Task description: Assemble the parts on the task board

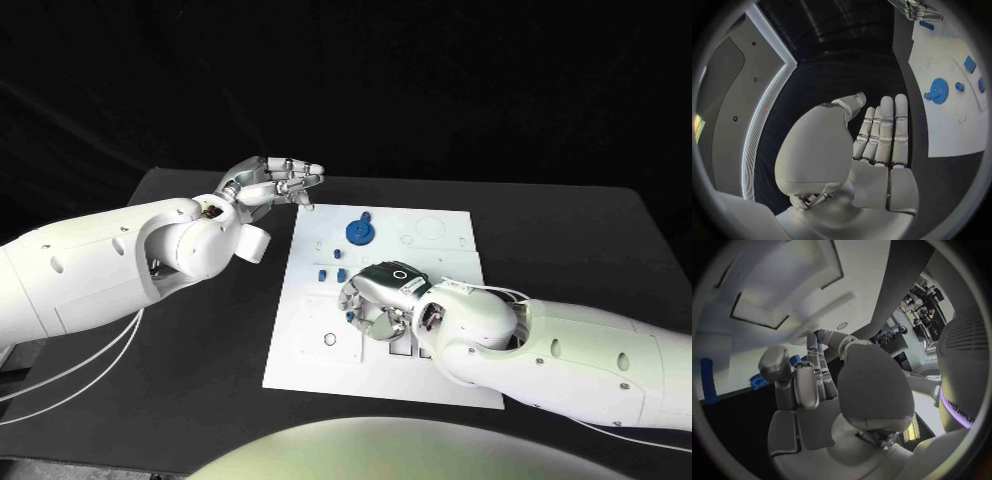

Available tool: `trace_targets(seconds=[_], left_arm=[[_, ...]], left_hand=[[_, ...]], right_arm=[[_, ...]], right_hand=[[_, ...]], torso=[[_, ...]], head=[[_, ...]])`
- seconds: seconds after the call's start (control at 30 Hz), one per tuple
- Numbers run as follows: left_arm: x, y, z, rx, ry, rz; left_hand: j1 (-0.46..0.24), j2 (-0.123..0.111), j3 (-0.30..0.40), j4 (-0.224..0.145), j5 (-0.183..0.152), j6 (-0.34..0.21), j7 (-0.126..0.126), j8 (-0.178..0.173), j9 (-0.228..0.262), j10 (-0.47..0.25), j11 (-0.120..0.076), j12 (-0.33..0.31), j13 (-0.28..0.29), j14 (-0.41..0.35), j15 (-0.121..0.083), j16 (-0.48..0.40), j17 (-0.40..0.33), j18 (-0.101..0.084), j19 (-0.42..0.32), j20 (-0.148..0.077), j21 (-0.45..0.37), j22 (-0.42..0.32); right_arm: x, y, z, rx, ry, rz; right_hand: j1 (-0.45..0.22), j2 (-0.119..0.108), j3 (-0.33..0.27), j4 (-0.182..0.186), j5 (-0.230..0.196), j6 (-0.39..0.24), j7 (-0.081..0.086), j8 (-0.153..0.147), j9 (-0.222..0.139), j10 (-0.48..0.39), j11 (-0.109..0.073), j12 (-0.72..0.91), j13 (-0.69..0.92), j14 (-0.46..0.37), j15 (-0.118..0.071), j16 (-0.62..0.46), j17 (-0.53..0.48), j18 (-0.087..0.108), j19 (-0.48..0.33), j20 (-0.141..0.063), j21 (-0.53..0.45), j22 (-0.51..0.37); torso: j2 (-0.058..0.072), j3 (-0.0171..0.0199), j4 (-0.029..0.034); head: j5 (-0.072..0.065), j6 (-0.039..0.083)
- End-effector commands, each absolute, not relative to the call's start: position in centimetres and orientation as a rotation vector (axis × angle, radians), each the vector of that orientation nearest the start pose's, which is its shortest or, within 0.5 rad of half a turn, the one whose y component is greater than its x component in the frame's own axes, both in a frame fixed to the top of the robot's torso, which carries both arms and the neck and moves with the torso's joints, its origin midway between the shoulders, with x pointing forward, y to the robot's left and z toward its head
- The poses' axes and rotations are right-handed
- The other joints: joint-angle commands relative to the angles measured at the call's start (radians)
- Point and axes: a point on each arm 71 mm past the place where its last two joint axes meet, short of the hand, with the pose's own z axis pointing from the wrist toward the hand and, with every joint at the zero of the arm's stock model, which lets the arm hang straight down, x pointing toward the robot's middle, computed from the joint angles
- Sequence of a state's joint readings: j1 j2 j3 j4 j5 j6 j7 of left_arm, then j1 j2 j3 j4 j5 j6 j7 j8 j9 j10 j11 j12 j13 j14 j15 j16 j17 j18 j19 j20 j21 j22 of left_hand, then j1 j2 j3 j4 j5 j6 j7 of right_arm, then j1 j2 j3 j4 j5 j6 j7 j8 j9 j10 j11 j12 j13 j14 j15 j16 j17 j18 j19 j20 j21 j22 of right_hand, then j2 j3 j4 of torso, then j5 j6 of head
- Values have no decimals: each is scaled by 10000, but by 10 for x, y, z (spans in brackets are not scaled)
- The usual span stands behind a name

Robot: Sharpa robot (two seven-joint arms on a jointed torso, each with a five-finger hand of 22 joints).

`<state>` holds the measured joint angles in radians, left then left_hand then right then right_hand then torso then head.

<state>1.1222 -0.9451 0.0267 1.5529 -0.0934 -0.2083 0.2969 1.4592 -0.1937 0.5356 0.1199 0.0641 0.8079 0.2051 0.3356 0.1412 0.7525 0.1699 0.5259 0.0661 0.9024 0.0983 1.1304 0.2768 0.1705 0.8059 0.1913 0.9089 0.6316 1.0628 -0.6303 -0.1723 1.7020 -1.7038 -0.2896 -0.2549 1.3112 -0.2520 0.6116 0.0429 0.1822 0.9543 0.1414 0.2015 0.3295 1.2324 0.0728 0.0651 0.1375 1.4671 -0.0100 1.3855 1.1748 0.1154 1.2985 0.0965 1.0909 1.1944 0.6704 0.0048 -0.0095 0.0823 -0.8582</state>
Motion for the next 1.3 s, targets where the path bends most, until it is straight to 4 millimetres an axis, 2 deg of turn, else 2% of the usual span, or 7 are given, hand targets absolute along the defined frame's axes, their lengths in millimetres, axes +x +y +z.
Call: trace_targets(seconds=[0.03, 0.3, 0.6, 0.8, 0.83, 0.87, 1.3], left_arm=[[475, 243, -191, -11141, 15342, -15350], [475, 245, -191, -11156, 15341, -15313], [475, 247, -192, -11184, 15345, -15253], [475, 247, -192, -11183, 15367, -15266], [475, 247, -192, -11184, 15371, -15266], [475, 247, -192, -11184, 15374, -15267], [475, 246, -193, -11185, 15423, -15297]], left_hand=[[-30, -92, 3, -67, -11, -20, 213, 39, -16, -77, 6, -15, -8, 5, -18, -74, -32, 131, 50, -2, -53, -20], [-30, -92, 3, -67, -11, -20, 213, 39, -16, -77, 6, -15, -8, 5, -18, -74, -32, 131, 50, -2, -53, -20], [-30, -92, 3, -67, -11, -20, 213, 39, -16, -77, 6, -15, -8, 5, -18, -74, -32, 131, 50, -2, -53, -20], [-30, -91, 1, -77, -12, -28, 213, 39, -18, -85, 7, -11, -5, 5, -17, -82, -43, 131, 52, -1, -63, -25], [-30, -91, 1, -77, -12, -28, 213, 39, -18, -85, 7, -11, -5, 5, -17, -82, -43, 131, 52, -1, -63, -25], [-30, -91, 1, -77, -12, -28, 213, 39, -18, -85, 7, -11, -5, 5, -17, -82, -43, 131, 52, -1, -63, -25], [-30, -91, 1, -77, -12, -28, 213, 39, -18, -85, 7, -11, -5, 5, -17, -82, -43, 131, 52, -1, -63, -25]], right_arm=[[373, -58, -261, -4840, 17634, 8316], [373, -79, -250, -4332, 17296, 8169], [393, -133, -214, -3316, 17429, 7271], [411, -170, -203, -2749, 17730, 6503], [412, -173, -203, -2738, 17816, 6395], [413, -176, -203, -2748, 17883, 6320], [413, -177, -218, -3127, 18498, 6009]], right_hand=[[0, -200, -84, -2, -7, -191, 44, -119, -23, -249, 68, -22, -118, 299, 96, 36, -49, -36, -30, 46, -71, -34], [-26, -281, -154, -6, -10, -300, 55, -192, -28, -434, 96, -7, -175, 280, 121, 27, -111, -32, -9, 75, -105, -45], [-203, -374, -569, 67, -13, -124, 20, -140, 37, -735, 131, 14, -262, 274, 163, 73, -116, -39, 62, 114, -131, -26], [162, -72, -2622, 191, 47, -319, -19, -390, 1, -1435, 218, 172, -504, 229, 270, 124, -220, -6, 20, 212, -469, -189], [826, 384, -4147, 480, 108, -320, -43, -494, -13, -1603, 272, 361, -618, 203, 287, 139, -295, 7, -15, 292, -707, -311], [1078, 471, -4674, 814, 102, -331, 9, -573, -39, -1848, 311, 378, -697, 213, 331, 188, -254, 48, -27, 276, -860, -395], [1953, 637, -5244, 1708, 94, -174, -37, -697, -145, -1825, 286, 675, -694, 252, 301, 357, -71, 85, 44, 256, -1107, -504]], torso=[[2, 1, -5], [6, 11, -7], [-10, -7, -32], [-22, 4, -30], [-23, 7, -33], [-14, 13, -30], [3, 3, -17]], head=[[-7, 19], [-17, 55], [-134, 108], [-185, 174], [-184, 179], [-184, 186], [-205, 199]])
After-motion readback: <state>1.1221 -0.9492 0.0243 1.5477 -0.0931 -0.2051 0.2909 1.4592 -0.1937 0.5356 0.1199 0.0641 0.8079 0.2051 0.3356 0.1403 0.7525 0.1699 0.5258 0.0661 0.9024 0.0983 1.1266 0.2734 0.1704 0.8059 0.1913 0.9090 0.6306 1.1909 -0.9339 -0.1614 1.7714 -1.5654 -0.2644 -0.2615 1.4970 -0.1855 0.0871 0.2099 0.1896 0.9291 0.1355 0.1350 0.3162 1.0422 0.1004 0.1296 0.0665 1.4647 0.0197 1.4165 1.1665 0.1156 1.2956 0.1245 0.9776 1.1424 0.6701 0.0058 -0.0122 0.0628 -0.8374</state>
